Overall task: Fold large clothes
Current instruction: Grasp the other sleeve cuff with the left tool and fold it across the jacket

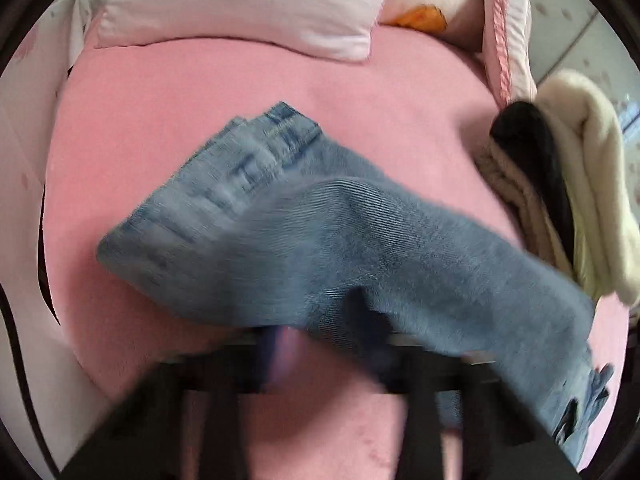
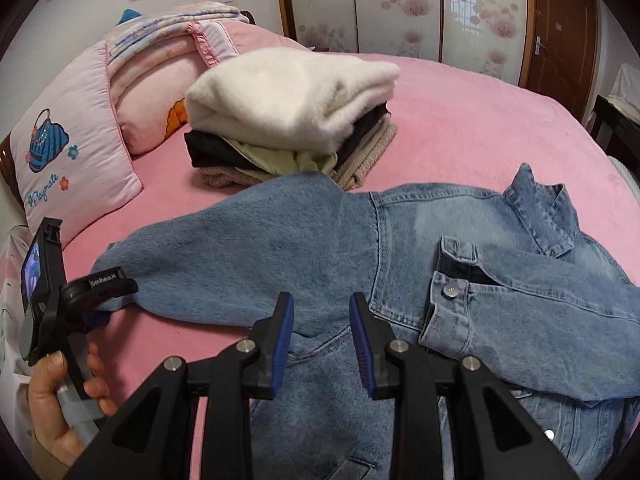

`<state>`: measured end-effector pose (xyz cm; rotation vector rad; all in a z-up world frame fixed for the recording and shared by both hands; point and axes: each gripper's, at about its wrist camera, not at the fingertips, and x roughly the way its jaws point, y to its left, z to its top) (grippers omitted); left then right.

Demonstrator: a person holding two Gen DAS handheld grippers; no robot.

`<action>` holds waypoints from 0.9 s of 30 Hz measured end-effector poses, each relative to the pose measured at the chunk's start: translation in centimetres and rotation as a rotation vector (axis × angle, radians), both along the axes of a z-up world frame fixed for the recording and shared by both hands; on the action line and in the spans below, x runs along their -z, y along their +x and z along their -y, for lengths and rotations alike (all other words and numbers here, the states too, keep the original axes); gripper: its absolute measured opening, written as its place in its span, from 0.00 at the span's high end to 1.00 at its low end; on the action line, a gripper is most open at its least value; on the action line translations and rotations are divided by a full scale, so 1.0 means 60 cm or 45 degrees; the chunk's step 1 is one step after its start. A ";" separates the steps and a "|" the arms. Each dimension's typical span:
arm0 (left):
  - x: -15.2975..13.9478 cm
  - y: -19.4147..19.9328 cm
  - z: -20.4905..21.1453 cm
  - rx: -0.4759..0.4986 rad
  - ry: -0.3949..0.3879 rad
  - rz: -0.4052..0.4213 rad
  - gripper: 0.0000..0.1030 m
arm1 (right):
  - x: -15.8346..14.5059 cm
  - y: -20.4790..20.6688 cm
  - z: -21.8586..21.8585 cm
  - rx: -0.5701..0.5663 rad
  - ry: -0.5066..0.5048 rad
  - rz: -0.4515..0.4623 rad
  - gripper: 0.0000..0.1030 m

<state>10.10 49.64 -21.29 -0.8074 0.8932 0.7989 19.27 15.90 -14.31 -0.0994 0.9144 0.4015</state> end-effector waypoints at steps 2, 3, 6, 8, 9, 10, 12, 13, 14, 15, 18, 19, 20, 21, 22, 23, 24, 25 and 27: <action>-0.018 -0.008 0.000 -0.027 0.043 0.056 0.97 | 0.007 -0.001 0.003 -0.002 0.002 -0.010 0.72; -0.029 -0.009 0.004 -0.035 0.080 0.069 0.97 | 0.009 -0.001 0.004 -0.003 0.002 -0.014 0.72; -0.094 -0.013 0.044 -0.024 0.298 0.122 0.98 | 0.013 -0.007 0.017 0.000 0.010 -0.024 0.72; -0.137 -0.008 0.073 0.014 0.391 0.174 0.98 | 0.013 -0.012 0.035 0.015 0.019 -0.027 0.72; -0.167 -0.005 0.095 0.047 0.429 0.228 0.98 | 0.013 -0.013 0.048 0.030 0.025 -0.035 0.72; -0.189 -0.006 0.111 0.075 0.455 0.263 0.98 | 0.014 -0.014 0.057 0.041 0.030 -0.041 0.72; -0.242 0.005 0.163 0.167 0.518 0.353 0.98 | 0.012 -0.014 0.088 0.081 0.053 -0.058 0.72; -0.263 0.008 0.183 0.212 0.538 0.386 0.98 | 0.011 -0.015 0.111 0.109 0.068 -0.067 0.72; -0.285 0.018 0.214 0.271 0.563 0.421 0.98 | 0.010 -0.015 0.126 0.128 0.077 -0.068 0.72; -0.301 0.020 0.240 0.320 0.582 0.442 0.98 | 0.008 -0.015 0.142 0.150 0.084 -0.068 0.72; -0.346 0.055 0.335 0.508 0.635 0.526 0.98 | -0.003 -0.014 0.208 0.239 0.108 -0.048 0.72; -0.354 0.071 0.372 0.579 0.654 0.543 0.98 | -0.006 -0.014 0.229 0.270 0.117 -0.039 0.72; -0.358 0.084 0.404 0.641 0.663 0.552 0.98 | -0.008 -0.013 0.247 0.293 0.126 -0.035 0.72; -0.360 0.098 0.441 0.712 0.661 0.567 0.98 | -0.010 -0.012 0.266 0.318 0.132 -0.032 0.72; -0.360 0.111 0.472 0.776 0.654 0.580 0.98 | -0.012 -0.012 0.290 0.353 0.137 -0.026 0.72; -0.357 0.123 0.502 0.835 0.654 0.584 0.98 | -0.013 -0.012 0.311 0.381 0.141 -0.020 0.72; -0.351 0.139 0.541 0.909 0.658 0.577 0.98 | -0.012 -0.013 0.335 0.415 0.145 -0.014 0.72; -0.344 0.148 0.569 0.954 0.661 0.573 0.98 | -0.011 -0.014 0.353 0.438 0.148 -0.013 0.72; -0.327 0.170 0.630 1.056 0.680 0.548 0.98 | -0.009 -0.016 0.387 0.485 0.158 -0.012 0.72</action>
